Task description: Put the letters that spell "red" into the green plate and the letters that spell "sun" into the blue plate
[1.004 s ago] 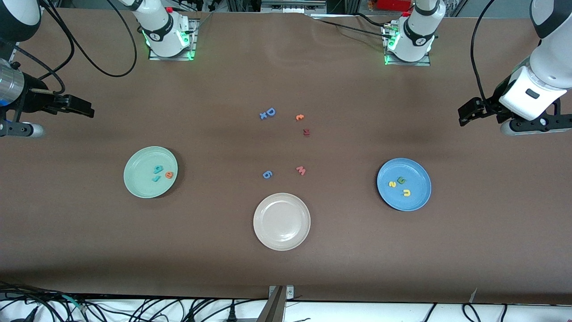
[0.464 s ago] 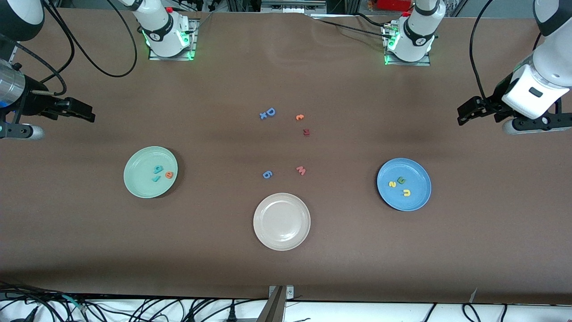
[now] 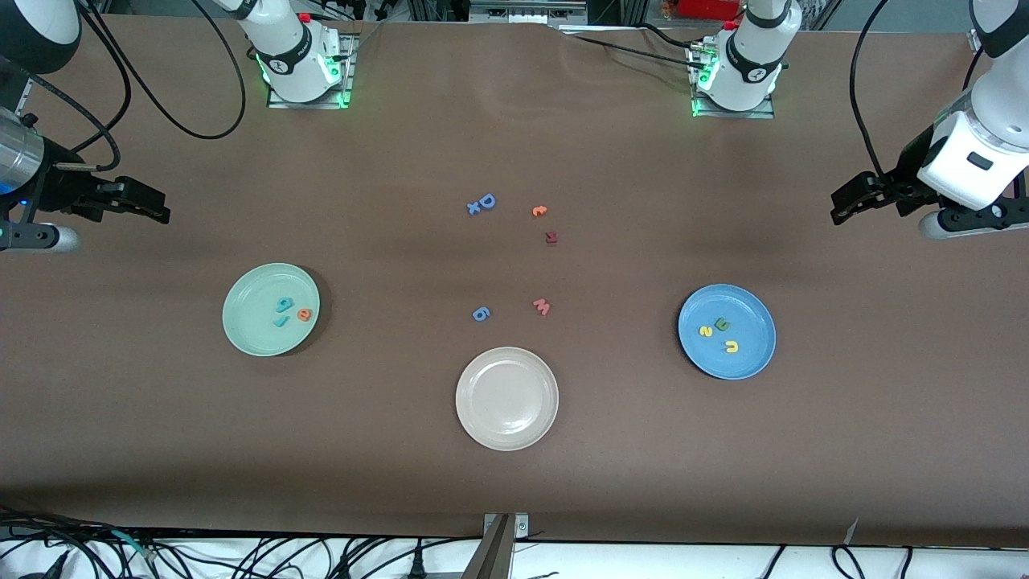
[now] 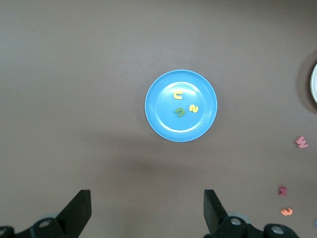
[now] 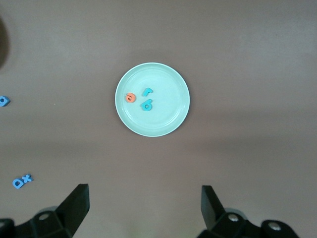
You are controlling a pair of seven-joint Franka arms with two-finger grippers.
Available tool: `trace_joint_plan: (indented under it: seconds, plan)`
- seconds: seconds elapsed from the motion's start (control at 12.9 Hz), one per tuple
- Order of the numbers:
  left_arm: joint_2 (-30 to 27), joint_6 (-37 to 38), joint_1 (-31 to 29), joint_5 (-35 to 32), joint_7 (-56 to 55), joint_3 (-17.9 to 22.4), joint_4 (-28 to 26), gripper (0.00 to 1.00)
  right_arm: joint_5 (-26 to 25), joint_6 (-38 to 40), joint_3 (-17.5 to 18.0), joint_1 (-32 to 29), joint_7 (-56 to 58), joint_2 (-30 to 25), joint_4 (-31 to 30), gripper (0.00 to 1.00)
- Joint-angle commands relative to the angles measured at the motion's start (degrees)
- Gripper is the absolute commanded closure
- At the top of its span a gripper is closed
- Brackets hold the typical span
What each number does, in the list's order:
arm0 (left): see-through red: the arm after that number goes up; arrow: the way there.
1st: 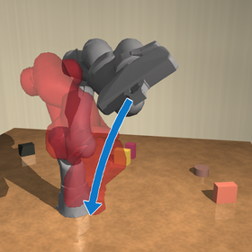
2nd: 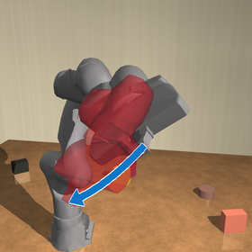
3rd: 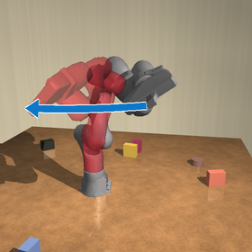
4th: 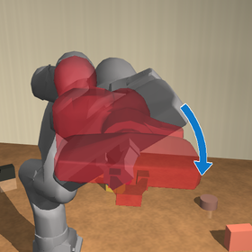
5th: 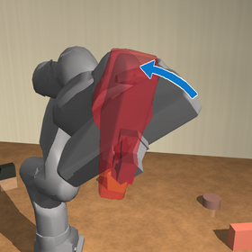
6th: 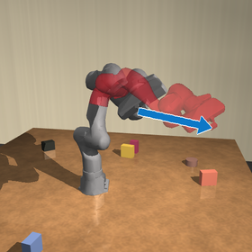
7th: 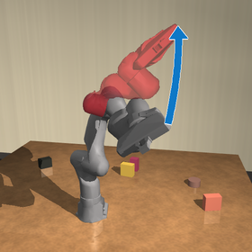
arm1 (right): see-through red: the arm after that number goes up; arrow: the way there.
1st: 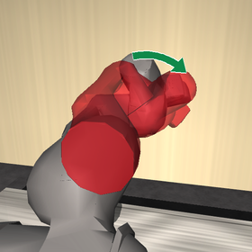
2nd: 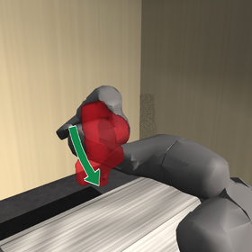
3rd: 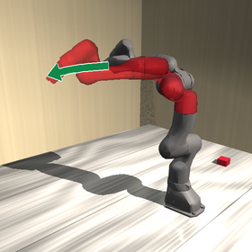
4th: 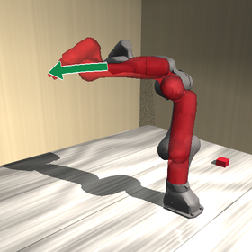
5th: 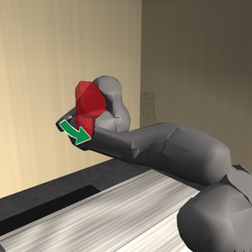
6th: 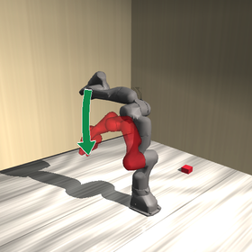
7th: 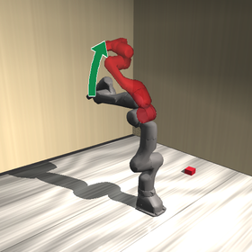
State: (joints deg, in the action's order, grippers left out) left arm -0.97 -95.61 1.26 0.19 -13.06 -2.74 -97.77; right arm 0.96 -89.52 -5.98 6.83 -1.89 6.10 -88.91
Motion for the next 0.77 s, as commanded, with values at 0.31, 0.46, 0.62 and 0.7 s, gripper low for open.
trace_joint_plan:
  seconds: [0.31, 0.46, 0.62, 0.7]
  plan:
    - [-0.9, -0.1, 0.1, 1.6, 8.0, 0.4, -0.8, 0.0, 0.1, 0.0, -0.3, 0.0, 0.7, -0.7, 0.0, 0.0]
    - [-0.9, -0.1, 0.0, 1.7, 9.9, 0.4, -0.8, 0.0, 0.2, 0.0, 0.4, -1.0, 1.1, -0.7, -0.1, 0.0]
    - [-0.9, -0.1, 0.1, 1.7, 9.9, 0.4, -0.8, 0.0, 0.2, 0.0, 1.7, -2.5, 1.0, -2.5, -2.4, 0.0]
    - [-0.9, 0.1, 0.1, 1.7, 9.9, 0.4, -0.8, 0.0, 0.2, 0.1, 2.5, -3.6, 1.0, -3.2, -3.2, 0.0]
